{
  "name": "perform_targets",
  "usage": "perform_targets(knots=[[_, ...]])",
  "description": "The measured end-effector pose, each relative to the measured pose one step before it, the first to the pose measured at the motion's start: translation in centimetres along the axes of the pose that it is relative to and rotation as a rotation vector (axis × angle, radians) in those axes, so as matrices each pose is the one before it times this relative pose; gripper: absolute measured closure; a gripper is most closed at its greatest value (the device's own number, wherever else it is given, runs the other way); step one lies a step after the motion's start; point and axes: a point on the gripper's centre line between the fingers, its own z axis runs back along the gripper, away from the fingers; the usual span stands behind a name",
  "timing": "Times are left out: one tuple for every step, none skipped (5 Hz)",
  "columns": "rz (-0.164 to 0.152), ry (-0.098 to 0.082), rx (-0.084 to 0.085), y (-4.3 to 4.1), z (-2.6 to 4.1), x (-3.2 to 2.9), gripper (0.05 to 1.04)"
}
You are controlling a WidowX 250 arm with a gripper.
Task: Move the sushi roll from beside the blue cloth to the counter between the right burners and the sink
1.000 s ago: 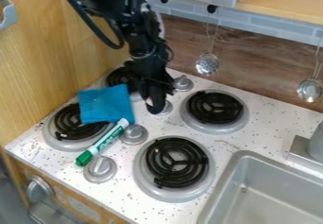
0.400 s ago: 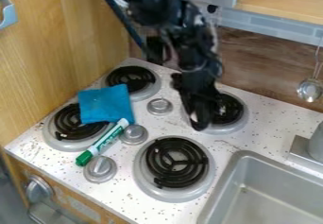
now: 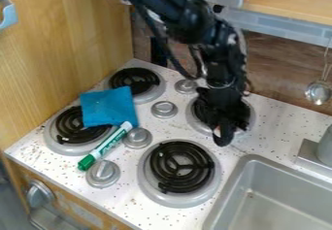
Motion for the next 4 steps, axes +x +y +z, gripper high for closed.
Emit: perform_targets(knots=[[-0.0138,0.0041,0.0091,-0.941,-0.843,1.048,0.731],[0.0146,0.0063,-0.0006,-0.065,-0.681,0.146,0.731],[0.0069,0.0054,0.0122,0.211,-0.194,-0.016,0.669],[0.0010,0.0092,0.0084,0.120,-0.106,-0.255,0.361]])
